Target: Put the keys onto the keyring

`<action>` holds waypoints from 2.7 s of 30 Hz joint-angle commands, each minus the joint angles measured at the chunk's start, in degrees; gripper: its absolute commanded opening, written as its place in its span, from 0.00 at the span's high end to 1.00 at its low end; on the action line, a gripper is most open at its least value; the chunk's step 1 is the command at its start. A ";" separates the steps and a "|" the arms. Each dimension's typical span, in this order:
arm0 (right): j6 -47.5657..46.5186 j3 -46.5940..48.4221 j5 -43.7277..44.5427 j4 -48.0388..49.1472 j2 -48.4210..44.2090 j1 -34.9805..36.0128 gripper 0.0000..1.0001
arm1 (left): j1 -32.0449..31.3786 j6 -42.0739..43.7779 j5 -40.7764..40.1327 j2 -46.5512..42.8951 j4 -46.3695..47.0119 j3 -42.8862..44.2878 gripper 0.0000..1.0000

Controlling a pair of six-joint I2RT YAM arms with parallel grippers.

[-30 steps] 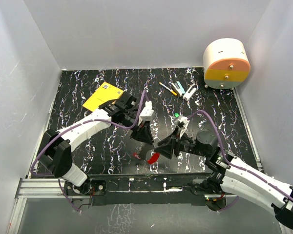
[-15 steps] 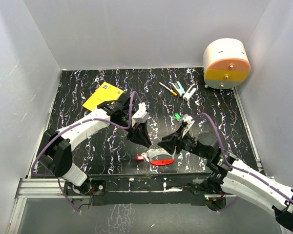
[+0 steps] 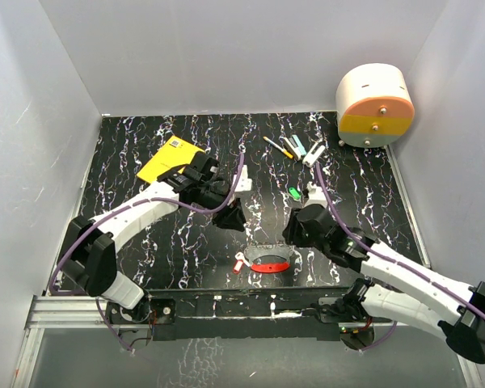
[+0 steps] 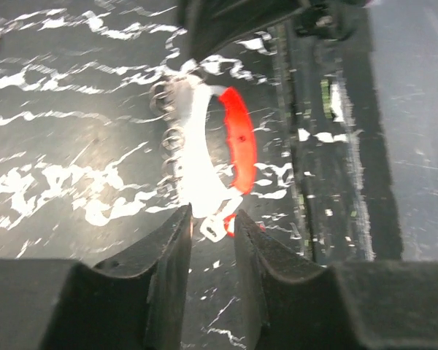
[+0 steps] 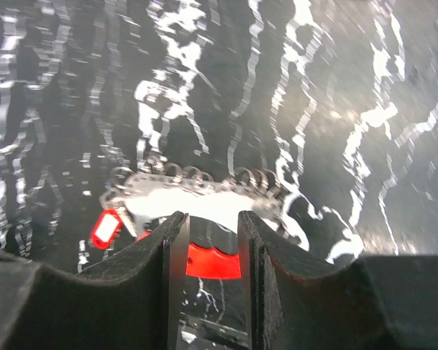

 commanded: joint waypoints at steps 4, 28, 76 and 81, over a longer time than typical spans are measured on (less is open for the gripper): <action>14.25 1.32 5.60 -13.72 2.69 0.12 0.61 | 0.28 -9.17 -20.87 -5.30 2.43 4.30 0.64; 45.39 -15.14 2.91 -3.63 -4.23 0.12 0.73 | -0.10 -19.04 -25.38 -7.14 7.94 1.39 0.57; 60.96 -21.25 10.27 0.52 -7.92 0.08 0.78 | -0.33 -16.11 -25.04 -8.98 10.27 -1.76 0.59; 58.49 -18.78 7.00 0.24 -5.82 0.08 0.60 | -0.33 -16.12 -24.76 -8.98 10.31 -1.71 0.59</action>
